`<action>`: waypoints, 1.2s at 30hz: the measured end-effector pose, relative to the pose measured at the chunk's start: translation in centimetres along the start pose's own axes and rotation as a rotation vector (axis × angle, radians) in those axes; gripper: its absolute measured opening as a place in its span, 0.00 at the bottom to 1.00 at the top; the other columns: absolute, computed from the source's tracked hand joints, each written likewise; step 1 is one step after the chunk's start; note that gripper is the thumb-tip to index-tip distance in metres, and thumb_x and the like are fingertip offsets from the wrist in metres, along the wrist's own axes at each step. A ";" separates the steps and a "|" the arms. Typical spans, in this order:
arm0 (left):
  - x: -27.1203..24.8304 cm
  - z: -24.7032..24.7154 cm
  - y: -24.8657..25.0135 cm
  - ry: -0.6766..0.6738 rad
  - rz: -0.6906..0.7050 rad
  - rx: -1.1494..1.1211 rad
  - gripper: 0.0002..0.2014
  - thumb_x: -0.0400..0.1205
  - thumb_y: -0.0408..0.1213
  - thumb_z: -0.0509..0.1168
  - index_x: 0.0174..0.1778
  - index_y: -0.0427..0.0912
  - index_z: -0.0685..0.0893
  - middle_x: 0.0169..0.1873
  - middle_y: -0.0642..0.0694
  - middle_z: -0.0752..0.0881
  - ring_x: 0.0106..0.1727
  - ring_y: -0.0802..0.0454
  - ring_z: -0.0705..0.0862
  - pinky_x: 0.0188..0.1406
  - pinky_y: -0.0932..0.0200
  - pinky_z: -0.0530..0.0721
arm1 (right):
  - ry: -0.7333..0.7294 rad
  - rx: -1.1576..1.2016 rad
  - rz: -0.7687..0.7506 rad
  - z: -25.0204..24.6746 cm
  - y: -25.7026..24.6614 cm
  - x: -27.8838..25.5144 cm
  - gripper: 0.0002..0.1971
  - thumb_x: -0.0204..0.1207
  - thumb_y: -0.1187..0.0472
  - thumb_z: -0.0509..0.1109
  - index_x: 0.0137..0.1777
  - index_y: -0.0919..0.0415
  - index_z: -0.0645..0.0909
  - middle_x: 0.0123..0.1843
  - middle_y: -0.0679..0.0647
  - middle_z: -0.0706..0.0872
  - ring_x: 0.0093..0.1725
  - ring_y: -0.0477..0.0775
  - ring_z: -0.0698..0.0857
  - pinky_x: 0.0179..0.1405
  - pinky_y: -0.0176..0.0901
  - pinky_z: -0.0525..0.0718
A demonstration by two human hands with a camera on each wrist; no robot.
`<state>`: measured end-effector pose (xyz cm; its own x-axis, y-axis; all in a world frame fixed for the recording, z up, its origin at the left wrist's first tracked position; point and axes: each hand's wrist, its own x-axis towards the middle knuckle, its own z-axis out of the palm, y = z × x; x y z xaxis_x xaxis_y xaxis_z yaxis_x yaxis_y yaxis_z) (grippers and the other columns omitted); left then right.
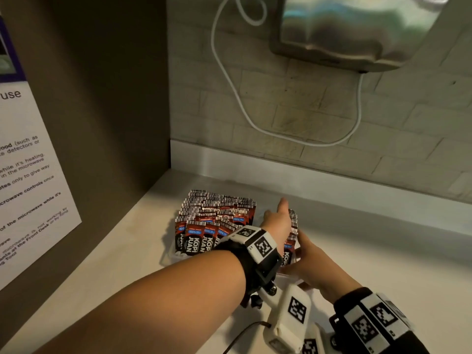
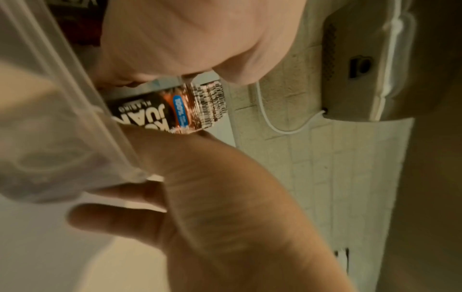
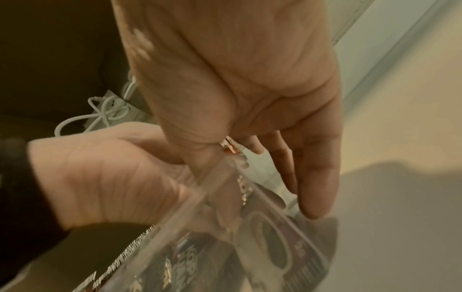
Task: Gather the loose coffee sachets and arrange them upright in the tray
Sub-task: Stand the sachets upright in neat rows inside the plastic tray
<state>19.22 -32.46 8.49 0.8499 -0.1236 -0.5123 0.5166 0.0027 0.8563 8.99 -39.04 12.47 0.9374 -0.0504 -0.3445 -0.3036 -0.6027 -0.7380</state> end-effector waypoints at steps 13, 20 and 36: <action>-14.3 -12.6 4.5 0.243 0.634 0.242 0.05 0.80 0.37 0.67 0.41 0.49 0.87 0.38 0.55 0.88 0.41 0.57 0.84 0.39 0.61 0.80 | 0.297 0.286 -0.276 2.1 -4.6 -2.4 0.11 0.71 0.63 0.74 0.49 0.56 0.76 0.42 0.57 0.86 0.37 0.55 0.84 0.43 0.54 0.88; -13.5 -16.9 1.4 0.304 0.620 0.872 0.16 0.77 0.37 0.70 0.56 0.62 0.84 0.54 0.60 0.75 0.67 0.51 0.70 0.68 0.46 0.75 | 0.095 -0.151 -0.207 6.0 -6.3 -0.1 0.17 0.77 0.67 0.67 0.61 0.58 0.63 0.40 0.45 0.76 0.38 0.47 0.79 0.29 0.33 0.73; -9.3 -12.8 2.2 0.331 0.765 1.368 0.22 0.76 0.42 0.69 0.66 0.61 0.75 0.69 0.54 0.68 0.71 0.48 0.61 0.67 0.48 0.60 | 0.276 -0.190 -0.106 7.8 -6.4 2.9 0.20 0.75 0.66 0.68 0.60 0.63 0.61 0.54 0.62 0.84 0.51 0.61 0.86 0.51 0.53 0.85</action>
<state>13.74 -18.64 14.28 0.9308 -0.2997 0.2094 -0.3442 -0.9113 0.2259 12.34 -29.08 11.68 0.9807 -0.1769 -0.0829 -0.1890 -0.7521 -0.6314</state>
